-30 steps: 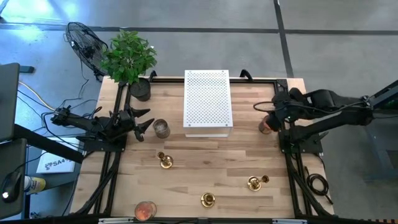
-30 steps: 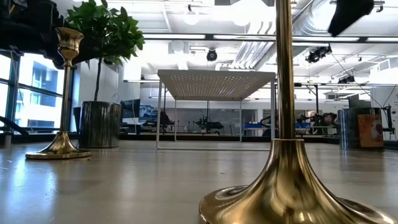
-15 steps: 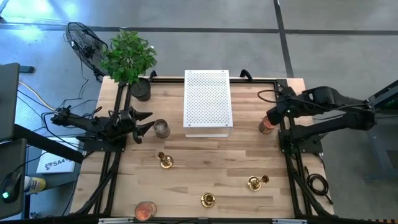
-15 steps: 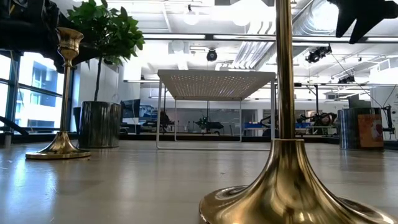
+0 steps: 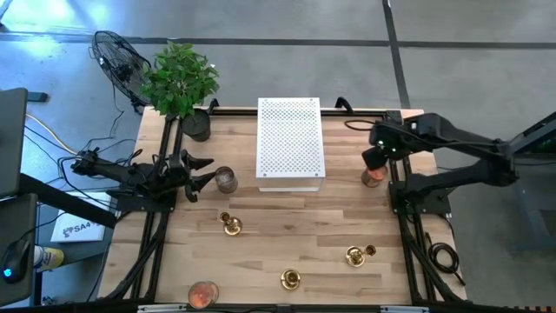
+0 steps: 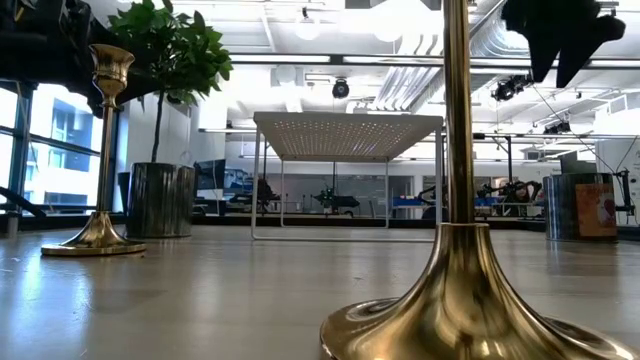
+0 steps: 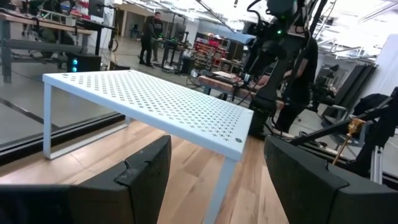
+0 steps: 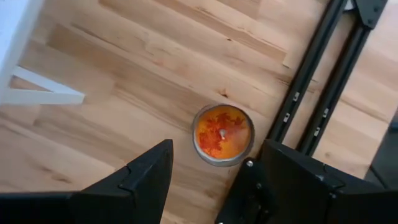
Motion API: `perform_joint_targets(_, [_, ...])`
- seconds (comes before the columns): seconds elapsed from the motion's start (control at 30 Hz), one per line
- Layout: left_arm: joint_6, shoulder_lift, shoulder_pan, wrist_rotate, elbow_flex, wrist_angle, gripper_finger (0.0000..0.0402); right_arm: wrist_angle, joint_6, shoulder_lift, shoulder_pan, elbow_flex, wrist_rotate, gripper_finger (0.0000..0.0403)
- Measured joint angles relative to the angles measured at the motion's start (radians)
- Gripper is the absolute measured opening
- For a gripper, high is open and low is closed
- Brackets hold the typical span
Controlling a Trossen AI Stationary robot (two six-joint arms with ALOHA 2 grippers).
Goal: Pick & Place candle stick holders
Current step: Put the top orange scented candle on the shelf
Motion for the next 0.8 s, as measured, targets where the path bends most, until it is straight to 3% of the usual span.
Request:
perform_joint_targets(0.23, [0.000, 0.000, 0.000, 0.000, 0.000, -0.012, 0.0253, 0.023, -0.068, 0.084, -0.078, -0.044, -0.040, 0.0243])
perform_joint_targets(0.6, [-0.002, 0.000, 0.000, -0.003, 0.000, -0.054, 0.0253, 0.300, -0.087, 0.093, -0.081, -0.307, -0.262, 0.0243])
perform_joint_targets(0.8, [0.000, 0.000, 0.000, -0.002, 0.000, -0.060, 0.0253, 0.319, -0.071, 0.093, -0.060, -0.360, -0.245, 0.0243])
